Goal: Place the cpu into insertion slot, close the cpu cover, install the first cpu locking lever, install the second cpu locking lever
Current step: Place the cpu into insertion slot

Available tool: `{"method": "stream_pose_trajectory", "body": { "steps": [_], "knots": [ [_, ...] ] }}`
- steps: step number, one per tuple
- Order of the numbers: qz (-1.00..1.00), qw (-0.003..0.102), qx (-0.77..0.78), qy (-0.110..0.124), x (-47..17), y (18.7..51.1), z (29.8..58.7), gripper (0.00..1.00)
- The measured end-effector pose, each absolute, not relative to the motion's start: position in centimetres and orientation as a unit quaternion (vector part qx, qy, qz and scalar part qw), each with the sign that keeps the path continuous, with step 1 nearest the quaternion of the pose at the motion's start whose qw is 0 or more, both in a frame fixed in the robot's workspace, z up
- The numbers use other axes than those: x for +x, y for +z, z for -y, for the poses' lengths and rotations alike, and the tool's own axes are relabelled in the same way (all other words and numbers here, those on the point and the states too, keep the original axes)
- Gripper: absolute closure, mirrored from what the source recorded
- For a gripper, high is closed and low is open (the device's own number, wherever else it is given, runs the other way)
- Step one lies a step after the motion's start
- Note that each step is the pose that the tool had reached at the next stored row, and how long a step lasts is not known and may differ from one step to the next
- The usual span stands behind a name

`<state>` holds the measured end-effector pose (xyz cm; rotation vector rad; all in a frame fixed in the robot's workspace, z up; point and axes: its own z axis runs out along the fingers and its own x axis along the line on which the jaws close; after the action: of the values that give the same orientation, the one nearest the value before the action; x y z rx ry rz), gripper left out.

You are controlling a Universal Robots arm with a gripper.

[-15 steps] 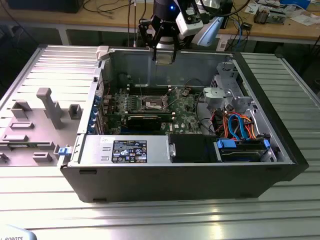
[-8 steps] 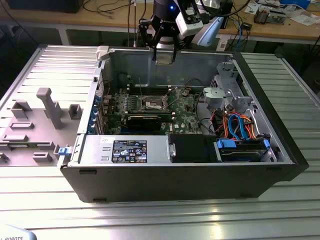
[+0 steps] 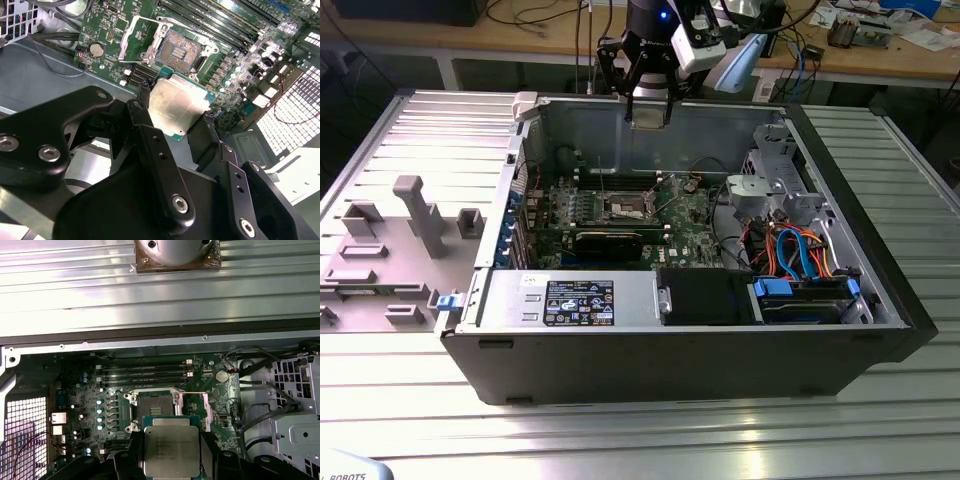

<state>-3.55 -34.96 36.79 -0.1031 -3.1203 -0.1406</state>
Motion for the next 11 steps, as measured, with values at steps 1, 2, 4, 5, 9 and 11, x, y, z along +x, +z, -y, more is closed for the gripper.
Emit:
{"method": "stream_pose_trajectory", "body": {
  "steps": [1, 2, 4, 5, 9, 11],
  "knots": [
    [0.998, 0.008, -0.036, -0.045, -3.55, 36.78, 34.96, 0.45],
    [0.998, 0.008, -0.041, -0.045, -3.55, 36.78, 34.96, 0.45],
    [0.998, 0.008, -0.046, -0.045, -3.55, 36.77, 34.97, 0.45],
    [0.998, 0.007, -0.050, -0.045, -3.55, 36.77, 34.97, 0.45],
    [0.997, 0.007, -0.055, -0.045, -3.55, 36.76, 34.97, 0.45],
    [0.997, 0.007, -0.055, -0.045, -3.55, 36.76, 34.97, 0.45]
  ]
}}
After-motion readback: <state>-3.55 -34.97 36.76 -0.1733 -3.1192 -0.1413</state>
